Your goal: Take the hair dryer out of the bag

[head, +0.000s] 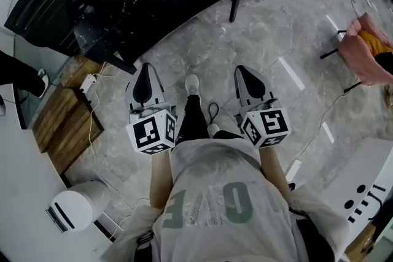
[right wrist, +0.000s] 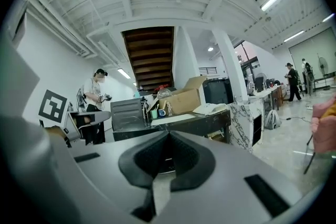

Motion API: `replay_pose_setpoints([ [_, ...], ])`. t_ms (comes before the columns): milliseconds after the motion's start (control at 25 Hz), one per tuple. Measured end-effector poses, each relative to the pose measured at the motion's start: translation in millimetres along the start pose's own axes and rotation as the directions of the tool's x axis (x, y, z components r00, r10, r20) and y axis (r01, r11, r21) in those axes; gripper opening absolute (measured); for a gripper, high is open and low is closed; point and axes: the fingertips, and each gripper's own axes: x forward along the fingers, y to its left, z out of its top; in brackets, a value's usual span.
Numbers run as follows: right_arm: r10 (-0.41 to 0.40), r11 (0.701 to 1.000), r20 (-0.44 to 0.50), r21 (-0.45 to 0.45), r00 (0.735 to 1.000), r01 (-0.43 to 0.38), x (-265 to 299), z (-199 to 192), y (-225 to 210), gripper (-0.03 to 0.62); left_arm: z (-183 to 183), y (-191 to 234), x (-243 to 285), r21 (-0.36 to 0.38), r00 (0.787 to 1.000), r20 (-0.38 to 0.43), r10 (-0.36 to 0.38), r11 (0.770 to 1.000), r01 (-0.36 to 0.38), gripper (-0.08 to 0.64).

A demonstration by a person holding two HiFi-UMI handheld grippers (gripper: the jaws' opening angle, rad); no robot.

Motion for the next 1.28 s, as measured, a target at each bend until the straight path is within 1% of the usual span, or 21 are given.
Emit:
replay_pose_setpoints([
  [200,0.004,1.000,0.019,0.006,1.000,-0.004,36,-16,-27,0.031,-10,-10,48,0.028,0.998,0.051,-0.021,0.999,0.020,0.029],
  [280,0.025,1.000,0.006,-0.007,1.000,-0.025,62,-21,-32,0.031,-18,-9,69,0.024,0.998,0.052,-0.021,1.000,0.020,0.029],
  [400,0.073,0.996,-0.027,-0.050,0.997,-0.074,104,-19,-35,0.031,-26,-1,101,-0.003,0.999,0.033,-0.008,1.000,0.008,0.029],
  [480,0.098,0.992,-0.039,-0.074,0.994,-0.100,138,-9,-39,0.031,-21,6,128,-0.017,0.999,0.041,0.004,1.000,-0.003,0.029],
  [680,0.152,0.983,-0.034,-0.101,0.988,-0.155,232,28,-49,0.031,4,32,212,0.001,0.997,0.077,0.024,1.000,-0.024,0.029],
  [840,0.150,0.977,-0.004,-0.156,0.989,-0.149,310,66,-65,0.031,21,54,280,-0.023,0.994,0.095,0.050,0.999,-0.048,0.029],
  [960,0.167,0.972,-0.008,-0.164,0.986,-0.166,365,88,-75,0.031,31,67,329,-0.027,0.993,0.100,0.064,0.998,-0.061,0.029],
  [1120,0.195,0.964,-0.025,-0.177,0.980,-0.196,425,103,-80,0.031,32,84,381,-0.032,0.993,0.094,0.072,0.997,-0.069,0.029],
  [1280,0.235,0.949,-0.047,-0.203,0.971,-0.240,463,107,-74,0.031,26,101,410,-0.044,0.991,0.077,0.106,0.994,-0.103,0.029],
])
